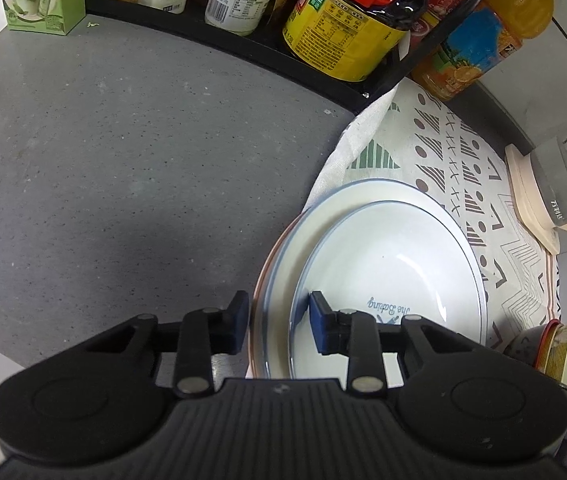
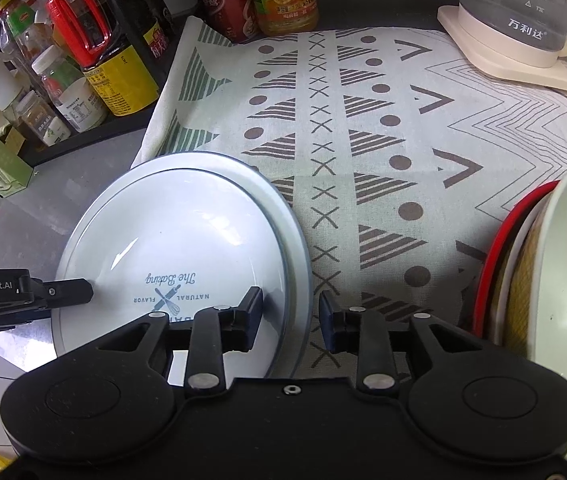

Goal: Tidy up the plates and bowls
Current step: 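Lower the 'BAKERY' plate onto the 'Sweet' plate and open both grippers, then withdraw both grippers upward from the plate stack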

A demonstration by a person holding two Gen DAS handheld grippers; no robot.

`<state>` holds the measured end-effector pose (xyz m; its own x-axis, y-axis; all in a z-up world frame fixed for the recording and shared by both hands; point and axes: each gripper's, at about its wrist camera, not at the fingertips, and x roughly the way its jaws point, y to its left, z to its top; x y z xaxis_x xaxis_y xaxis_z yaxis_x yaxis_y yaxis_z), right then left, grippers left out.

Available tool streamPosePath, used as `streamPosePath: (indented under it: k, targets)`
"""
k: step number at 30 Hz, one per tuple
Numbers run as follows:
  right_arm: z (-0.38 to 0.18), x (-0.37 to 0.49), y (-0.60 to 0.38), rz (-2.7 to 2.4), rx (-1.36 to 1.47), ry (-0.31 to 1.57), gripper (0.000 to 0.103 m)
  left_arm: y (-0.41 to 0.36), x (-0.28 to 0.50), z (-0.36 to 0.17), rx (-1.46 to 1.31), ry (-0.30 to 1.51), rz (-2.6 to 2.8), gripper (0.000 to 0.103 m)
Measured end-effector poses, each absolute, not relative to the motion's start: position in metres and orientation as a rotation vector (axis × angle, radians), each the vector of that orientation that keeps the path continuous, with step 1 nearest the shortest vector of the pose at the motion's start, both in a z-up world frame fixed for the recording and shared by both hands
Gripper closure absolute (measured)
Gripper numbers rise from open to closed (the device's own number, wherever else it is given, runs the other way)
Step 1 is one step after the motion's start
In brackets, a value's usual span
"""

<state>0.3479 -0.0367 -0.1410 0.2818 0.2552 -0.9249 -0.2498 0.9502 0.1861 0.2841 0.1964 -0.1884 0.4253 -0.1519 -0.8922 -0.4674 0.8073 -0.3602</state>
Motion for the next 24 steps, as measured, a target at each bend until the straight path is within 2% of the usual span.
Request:
streamPosePath:
  k: [6,9,13,14,16,20,23,24]
  targets:
    - [-0.141,0.347,-0.034,0.334,-0.001,1.23,0.073,0.197,0.286,-0.188,-0.618,1.149,0.216,0.069]
    - [-0.141,0.347,-0.033,0.322,-0.005,1.229,0.068,0.191,0.29,-0.185,-0.564,1.171,0.22,0.067]
    - [-0.136,0.346,-0.036,0.294,0.006,1.224,0.065,0.19,0.29,-0.179,-0.536,1.172,0.219,0.042]
    - [-0.133,0.345,-0.036,0.295,0.008,1.215,0.063,0.191,0.29,-0.177,-0.534,1.171,0.22,0.034]
    - [-0.128,0.343,-0.039,0.302,0.025,1.204,0.058,0.192,0.289,-0.173,-0.522,1.165,0.218,0.024]
    - [-0.118,0.339,-0.042,0.286,0.061,1.18,0.052,0.196,0.286,-0.166,-0.508,1.156,0.21,0.021]
    - [-0.111,0.333,-0.044,0.272,0.091,1.16,0.04,0.199,0.283,-0.161,-0.493,1.151,0.198,0.021]
    - [-0.109,0.331,-0.044,0.27,0.1,1.152,0.039,0.199,0.282,-0.159,-0.478,1.152,0.199,0.02]
